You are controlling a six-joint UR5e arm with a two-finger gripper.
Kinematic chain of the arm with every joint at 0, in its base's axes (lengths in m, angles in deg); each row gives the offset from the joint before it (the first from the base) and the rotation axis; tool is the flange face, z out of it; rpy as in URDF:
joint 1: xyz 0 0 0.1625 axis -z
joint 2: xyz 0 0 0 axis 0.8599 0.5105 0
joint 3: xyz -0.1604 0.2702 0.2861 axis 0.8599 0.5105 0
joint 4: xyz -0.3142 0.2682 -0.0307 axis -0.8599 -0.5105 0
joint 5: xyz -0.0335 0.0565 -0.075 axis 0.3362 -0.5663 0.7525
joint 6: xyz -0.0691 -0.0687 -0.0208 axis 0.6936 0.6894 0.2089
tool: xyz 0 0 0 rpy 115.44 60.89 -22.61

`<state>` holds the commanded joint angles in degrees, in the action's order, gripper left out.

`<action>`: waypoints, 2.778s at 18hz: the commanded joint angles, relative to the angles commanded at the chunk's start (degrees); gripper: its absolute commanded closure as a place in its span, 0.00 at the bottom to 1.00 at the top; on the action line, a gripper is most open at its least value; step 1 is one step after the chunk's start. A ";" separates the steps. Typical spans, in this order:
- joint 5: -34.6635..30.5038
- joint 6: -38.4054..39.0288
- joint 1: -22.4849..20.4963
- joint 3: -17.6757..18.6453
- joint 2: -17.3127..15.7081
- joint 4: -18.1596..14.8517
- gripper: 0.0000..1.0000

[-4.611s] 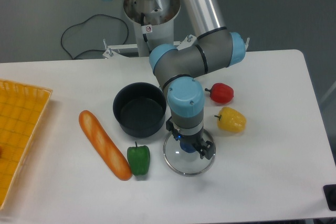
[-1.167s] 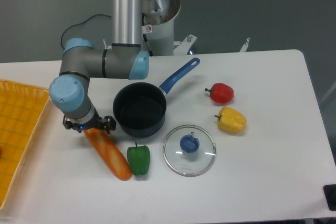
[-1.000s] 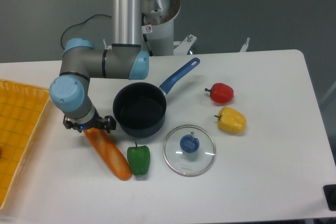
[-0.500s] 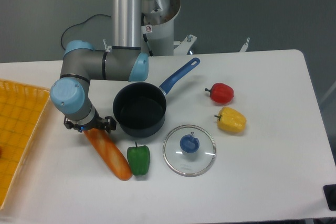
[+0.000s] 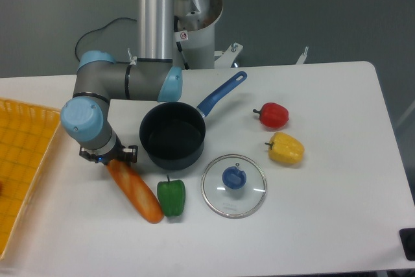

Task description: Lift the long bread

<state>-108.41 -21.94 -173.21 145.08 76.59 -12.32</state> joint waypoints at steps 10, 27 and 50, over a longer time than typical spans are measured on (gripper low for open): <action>0.00 -0.35 0.00 -0.44 -0.79 -0.44 0.92; 0.09 -4.83 -0.62 -9.23 -2.11 -6.42 0.91; -2.37 -1.14 -3.08 -4.31 0.79 -2.29 0.00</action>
<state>-110.78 -23.09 -176.29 140.76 77.38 -14.61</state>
